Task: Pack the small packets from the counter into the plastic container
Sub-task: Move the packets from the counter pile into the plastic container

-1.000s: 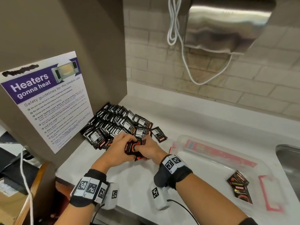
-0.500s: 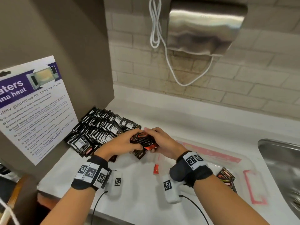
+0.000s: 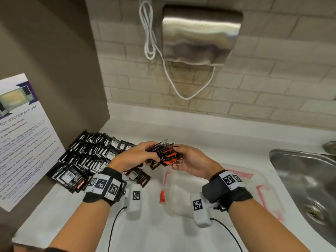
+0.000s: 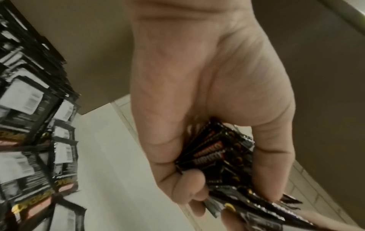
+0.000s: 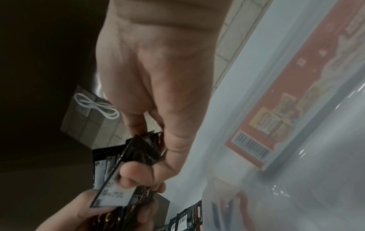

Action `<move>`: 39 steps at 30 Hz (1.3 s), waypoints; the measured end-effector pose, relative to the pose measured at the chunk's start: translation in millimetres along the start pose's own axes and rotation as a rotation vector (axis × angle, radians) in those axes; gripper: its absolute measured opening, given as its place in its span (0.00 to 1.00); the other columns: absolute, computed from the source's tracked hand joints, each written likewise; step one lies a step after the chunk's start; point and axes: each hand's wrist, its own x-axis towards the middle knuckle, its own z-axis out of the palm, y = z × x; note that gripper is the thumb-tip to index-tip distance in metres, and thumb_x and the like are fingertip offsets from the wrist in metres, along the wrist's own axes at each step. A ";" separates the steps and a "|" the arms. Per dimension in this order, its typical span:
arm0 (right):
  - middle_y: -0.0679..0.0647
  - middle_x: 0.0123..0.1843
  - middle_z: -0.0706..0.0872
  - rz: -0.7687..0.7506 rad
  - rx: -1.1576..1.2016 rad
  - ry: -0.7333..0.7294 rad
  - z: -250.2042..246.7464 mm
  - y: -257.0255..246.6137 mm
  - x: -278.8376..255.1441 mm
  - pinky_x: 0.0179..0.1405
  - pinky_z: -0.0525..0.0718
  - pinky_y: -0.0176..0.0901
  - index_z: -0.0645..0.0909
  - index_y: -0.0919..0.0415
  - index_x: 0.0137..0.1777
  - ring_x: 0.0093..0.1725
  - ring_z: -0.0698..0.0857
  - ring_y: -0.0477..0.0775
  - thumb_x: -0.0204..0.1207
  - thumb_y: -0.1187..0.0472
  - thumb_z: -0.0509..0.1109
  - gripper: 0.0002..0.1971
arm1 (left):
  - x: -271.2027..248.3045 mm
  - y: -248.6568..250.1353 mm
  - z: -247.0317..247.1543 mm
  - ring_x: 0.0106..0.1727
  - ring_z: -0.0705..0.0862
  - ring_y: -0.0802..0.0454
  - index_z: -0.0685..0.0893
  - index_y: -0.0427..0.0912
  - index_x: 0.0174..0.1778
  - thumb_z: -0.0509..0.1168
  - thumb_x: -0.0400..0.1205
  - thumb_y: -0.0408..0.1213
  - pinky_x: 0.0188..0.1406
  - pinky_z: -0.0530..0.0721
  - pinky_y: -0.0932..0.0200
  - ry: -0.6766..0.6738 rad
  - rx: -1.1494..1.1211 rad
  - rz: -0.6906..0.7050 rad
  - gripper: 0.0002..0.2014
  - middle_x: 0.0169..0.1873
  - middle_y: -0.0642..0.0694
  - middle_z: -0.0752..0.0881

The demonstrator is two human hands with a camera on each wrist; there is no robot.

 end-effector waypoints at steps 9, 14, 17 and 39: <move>0.65 0.49 0.83 -0.010 -0.031 0.056 -20.0 -15.0 1.1 0.35 0.76 0.41 0.77 0.71 0.59 0.41 0.83 0.55 0.86 0.70 0.60 0.07 | 23.6 11.9 -7.4 0.49 0.87 0.46 0.84 0.52 0.63 0.74 0.78 0.30 0.49 0.85 0.60 -0.127 0.096 0.095 0.20 0.54 0.43 0.89; 0.67 0.57 0.81 0.022 -0.150 0.098 -26.0 -15.9 6.5 0.57 0.72 0.55 0.77 0.77 0.71 0.57 0.76 0.62 0.82 0.73 0.56 0.19 | 37.5 16.0 -8.3 0.34 0.81 0.53 0.83 0.52 0.65 0.74 0.76 0.28 0.37 0.81 0.58 -0.158 0.135 0.126 0.23 0.49 0.44 0.87; 0.65 0.58 0.81 0.035 -0.123 0.108 -27.5 -17.0 9.7 0.58 0.73 0.55 0.80 0.74 0.69 0.57 0.76 0.61 0.79 0.72 0.55 0.21 | 45.2 18.9 -12.0 0.32 0.78 0.52 0.84 0.50 0.62 0.73 0.77 0.28 0.36 0.79 0.56 -0.173 0.151 0.127 0.19 0.36 0.53 0.86; 0.74 0.62 0.86 0.030 0.201 -0.137 -40.2 -29.2 19.5 0.44 0.91 0.50 0.74 0.76 0.71 0.53 0.89 0.75 0.86 0.71 0.55 0.17 | 76.5 30.8 -28.2 0.38 0.82 0.52 0.87 0.38 0.64 0.78 0.76 0.33 0.41 0.84 0.59 -0.204 -0.012 0.212 0.20 0.42 0.46 0.88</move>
